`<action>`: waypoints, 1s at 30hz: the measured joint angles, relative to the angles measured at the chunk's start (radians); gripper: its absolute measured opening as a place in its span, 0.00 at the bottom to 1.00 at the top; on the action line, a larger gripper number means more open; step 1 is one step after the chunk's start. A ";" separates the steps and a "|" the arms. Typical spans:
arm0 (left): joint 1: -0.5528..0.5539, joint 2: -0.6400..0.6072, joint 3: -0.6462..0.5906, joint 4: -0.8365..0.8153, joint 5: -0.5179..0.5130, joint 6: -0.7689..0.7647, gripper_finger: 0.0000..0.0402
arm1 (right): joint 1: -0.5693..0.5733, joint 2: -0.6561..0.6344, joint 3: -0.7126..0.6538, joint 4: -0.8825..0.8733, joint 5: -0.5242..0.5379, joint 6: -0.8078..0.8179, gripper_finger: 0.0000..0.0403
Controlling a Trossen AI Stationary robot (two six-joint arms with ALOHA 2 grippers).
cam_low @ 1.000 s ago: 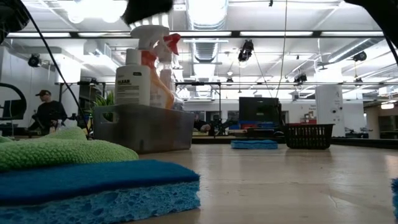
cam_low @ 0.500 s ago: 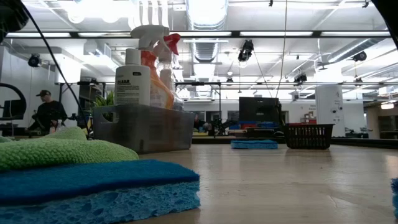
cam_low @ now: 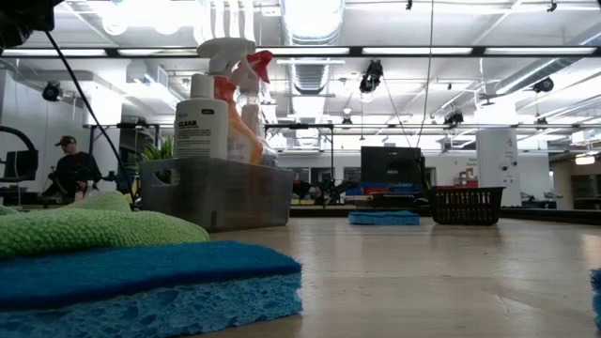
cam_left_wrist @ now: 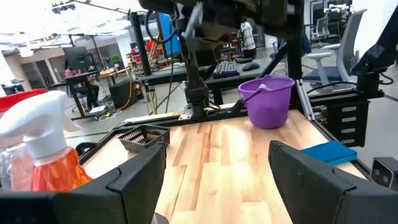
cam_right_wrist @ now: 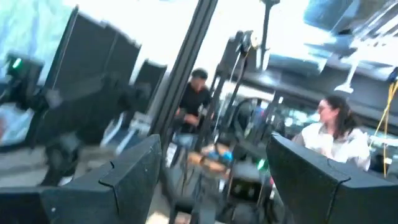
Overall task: Pick & Place Kitchen Items
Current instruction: Put the dark pink microfiber cloth into the purple bucket
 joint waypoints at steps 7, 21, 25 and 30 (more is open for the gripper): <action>0.002 0.000 0.001 -0.026 0.001 -0.046 0.70 | 0.087 -0.207 -0.226 -0.189 0.233 -0.062 0.71; 0.009 0.000 0.002 -0.182 -0.078 -0.364 0.70 | 0.417 -0.456 -0.551 -0.254 0.846 -0.032 0.71; 0.035 0.000 0.002 -0.288 -0.071 -0.524 0.70 | 0.509 -0.465 -0.559 -0.265 1.003 -0.032 0.71; 0.115 0.000 0.010 -0.418 0.088 -0.632 0.67 | 0.589 -0.465 -0.560 -0.276 1.153 -0.036 0.71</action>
